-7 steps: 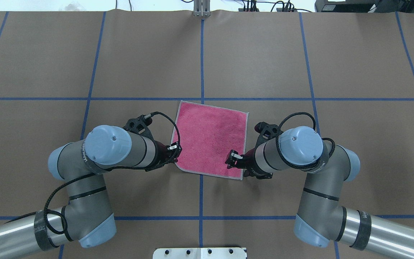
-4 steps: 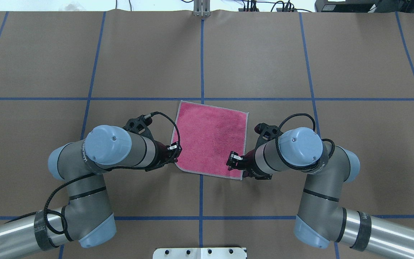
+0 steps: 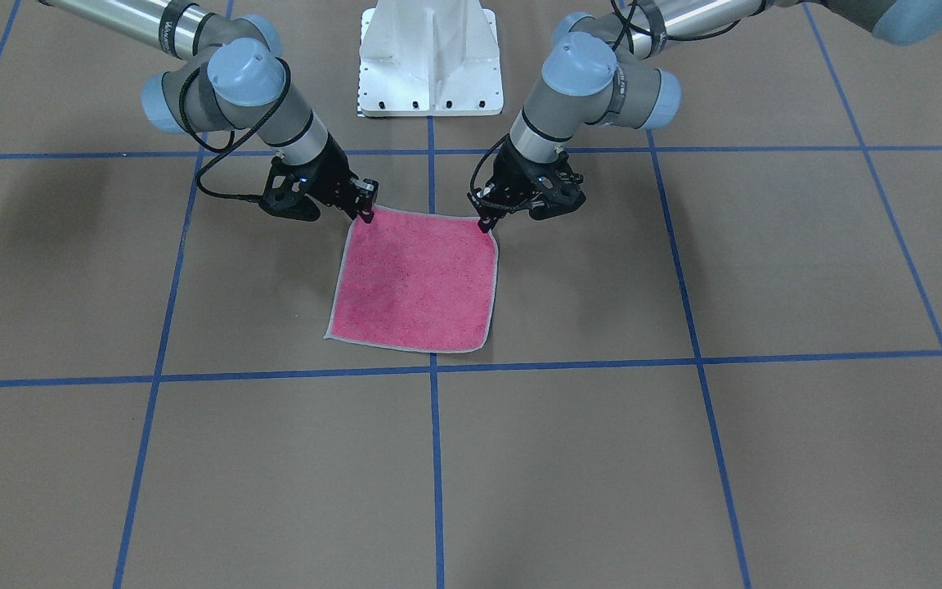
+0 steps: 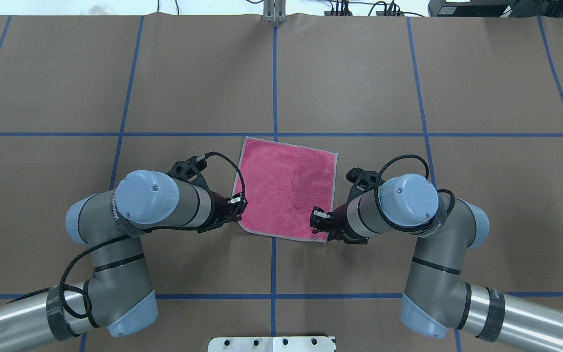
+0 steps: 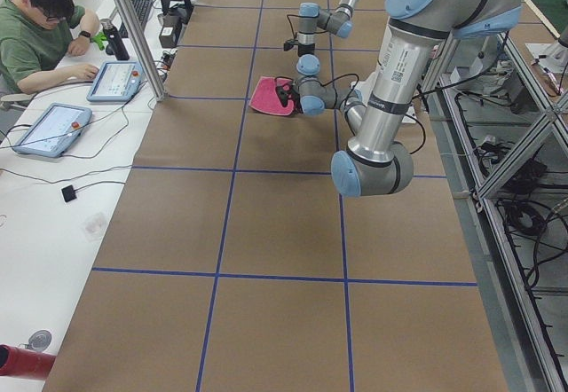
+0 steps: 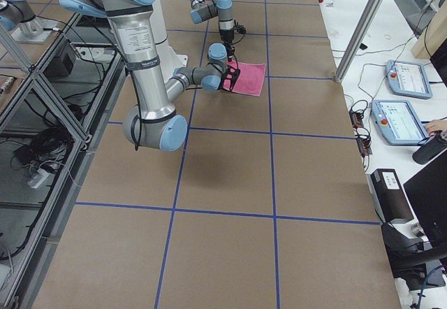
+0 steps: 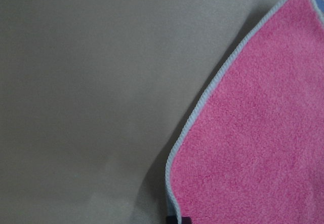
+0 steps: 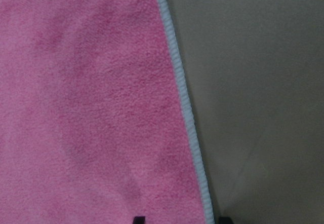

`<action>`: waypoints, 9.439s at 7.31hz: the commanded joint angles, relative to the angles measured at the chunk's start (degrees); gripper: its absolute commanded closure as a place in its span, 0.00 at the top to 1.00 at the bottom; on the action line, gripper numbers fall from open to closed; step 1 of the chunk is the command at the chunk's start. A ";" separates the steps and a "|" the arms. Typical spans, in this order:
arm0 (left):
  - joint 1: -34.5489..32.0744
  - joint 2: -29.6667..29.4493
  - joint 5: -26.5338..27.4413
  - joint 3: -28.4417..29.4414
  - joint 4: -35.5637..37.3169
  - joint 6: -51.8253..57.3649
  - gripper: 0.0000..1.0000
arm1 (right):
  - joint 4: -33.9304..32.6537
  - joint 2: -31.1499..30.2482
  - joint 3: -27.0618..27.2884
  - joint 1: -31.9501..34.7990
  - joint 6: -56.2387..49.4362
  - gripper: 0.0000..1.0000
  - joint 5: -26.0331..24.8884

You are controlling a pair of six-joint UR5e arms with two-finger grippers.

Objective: Fold towel twice with both arms

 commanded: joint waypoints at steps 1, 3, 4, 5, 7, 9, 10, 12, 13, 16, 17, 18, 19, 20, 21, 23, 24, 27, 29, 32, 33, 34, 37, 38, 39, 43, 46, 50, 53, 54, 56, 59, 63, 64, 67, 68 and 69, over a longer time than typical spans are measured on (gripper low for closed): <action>0.00 0.00 0.00 0.00 0.00 0.08 0.00 | 1.55 -0.70 0.15 0.13 -0.13 0.00 0.10; -0.09 -0.09 0.00 -0.52 0.00 0.17 0.00 | 8.65 -3.95 -0.20 0.13 -0.22 0.00 0.27; -0.18 -0.09 -0.09 -1.66 0.00 0.17 0.00 | 9.29 -3.87 -0.03 0.13 -0.13 0.00 0.28; -0.35 -0.09 -0.18 -2.89 0.00 0.17 0.00 | 9.30 -3.26 0.06 0.13 -0.04 0.00 0.28; -0.09 -0.61 -0.18 -3.16 0.00 -0.44 0.00 | 9.47 -3.00 0.32 0.13 -0.04 0.00 0.19; -0.18 -0.70 -0.09 -3.16 0.00 -0.44 0.00 | 11.65 -2.99 0.24 1.09 -0.04 0.00 0.19; -0.35 -1.22 0.09 -3.16 0.00 -0.62 0.00 | 11.67 -2.99 0.24 2.14 -0.04 0.00 0.19; -1.40 -3.15 0.17 -2.82 0.09 -1.58 0.00 | 12.11 -2.99 0.24 3.47 -0.04 0.00 0.28; -1.93 -3.51 0.17 -2.46 0.09 -3.50 0.00 | 12.20 -2.82 0.24 4.08 0.04 0.00 0.28; -5.00 -4.83 0.17 1.13 0.00 -3.70 0.00 | 12.11 -1.94 0.15 5.23 0.13 0.00 0.10; -5.88 -5.01 0.17 1.66 0.00 -3.70 0.00 | 12.11 -1.94 -0.20 5.75 0.05 0.00 0.01; -6.50 -5.18 0.17 2.37 0.00 -3.70 0.00 | 12.02 -1.94 -0.38 6.54 0.04 0.00 0.01; -6.85 -5.79 0.09 3.33 -0.09 -3.61 0.00 | 11.93 -1.42 -0.64 6.81 -0.04 0.00 -0.25; -7.29 -6.93 0.17 4.12 -0.09 -3.70 0.00 | 11.93 -0.37 -2.73 7.51 -0.04 0.00 -0.34; -7.47 -7.29 0.09 4.48 -0.09 -3.70 0.00 | 11.93 1.38 -4.84 8.38 0.39 0.00 -0.34; -8.17 -7.47 0.09 6.14 -1.83 -3.70 0.00 | 11.93 1.58 -6.35 9.53 0.40 0.00 -0.34; -8.26 -7.47 0.09 7.37 -3.06 -3.70 0.00 | 11.93 1.58 -6.96 10.14 0.40 0.00 -0.34; -9.05 -7.47 0.17 7.91 -3.08 -3.70 0.00 | 11.93 2.71 -7.15 10.77 0.66 0.00 -0.25; -8.97 -7.65 0.17 8.52 -3.16 -3.61 0.00 | 11.93 3.42 -7.15 10.68 1.89 0.00 -0.34; -9.05 -11.07 0.17 12.12 -3.25 -3.70 0.00 | 11.93 3.34 -7.67 10.68 1.89 0.00 -0.34; -9.14 -11.07 0.17 12.39 -3.25 -3.70 0.00 | 11.93 3.16 -7.76 10.76 1.89 0.00 -0.34; -9.40 -11.07 0.17 12.65 -3.25 -3.61 0.00 | 11.93 3.16 -7.76 10.77 1.89 0.00 -0.34; -9.58 -11.07 0.17 14.93 -5.52 -3.61 0.00 | 11.93 3.25 -8.55 10.68 1.72 0.00 -0.34; -9.58 -11.07 0.17 15.90 -6.41 -3.61 0.00 | 11.93 3.25 -8.73 10.76 1.71 0.00 -0.34; -9.58 -11.07 0.17 15.91 -6.42 -3.61 0.00 | 11.93 3.16 -8.82 10.77 1.71 0.00 -0.34; -9.93 -11.07 0.17 15.91 -6.42 -3.61 0.00 | 11.93 3.16 -9.34 10.77 1.71 0.00 -0.43; -9.85 -11.33 0.17 15.91 -6.50 -3.61 0.08 | 12.02 3.07 -9.34 10.94 1.45 0.40 -0.43; -10.28 -11.60 0.09 15.56 -6.59 -2.73 1.00 | 12.02 3.42 -9.08 12.78 1.89 0.99 0.27; -12.30 -11.69 -0.35 14.68 -6.42 -2.47 1.00 | 12.11 3.60 -8.12 13.93 1.89 0.99 4.39; -12.31 -11.69 -0.96 14.59 -6.42 -2.47 1.00 | 12.11 3.60 -7.68 13.84 1.80 0.99 4.58; -15.62 -11.60 -5.24 14.59 -6.07 -2.47 1.00 | 12.02 3.60 -7.67 13.32 1.89 0.99 5.20; -18.81 -11.43 -9.93 14.94 -5.89 -2.47 1.00 | 11.50 4.12 -7.67 11.39 7.32 0.99 5.20; -19.07 -10.64 -9.93 14.85 -6.42 -2.47 1.00 | 11.23 5.35 -8.29 8.83 12.70 0.99 4.41; -19.07 -10.55 -9.93 14.85 -6.42 -2.47 1.00 | 11.14 5.70 -8.38 8.92 12.70 0.99 4.15; -19.07 -10.55 -9.93 14.94 -6.42 -2.47 1.00 | 8.26 7.72 -9.69 9.62 11.91 0.99 1.68; -19.07 -10.55 -9.93 14.94 -6.42 -2.47 1.00 | 8.24 7.73 -10.74 9.62 11.56 0.99 1.68; -19.07 -10.55 -9.93 14.94 -6.42 -2.47 1.00 | 8.24 7.82 -11.36 9.62 11.47 0.99 1.68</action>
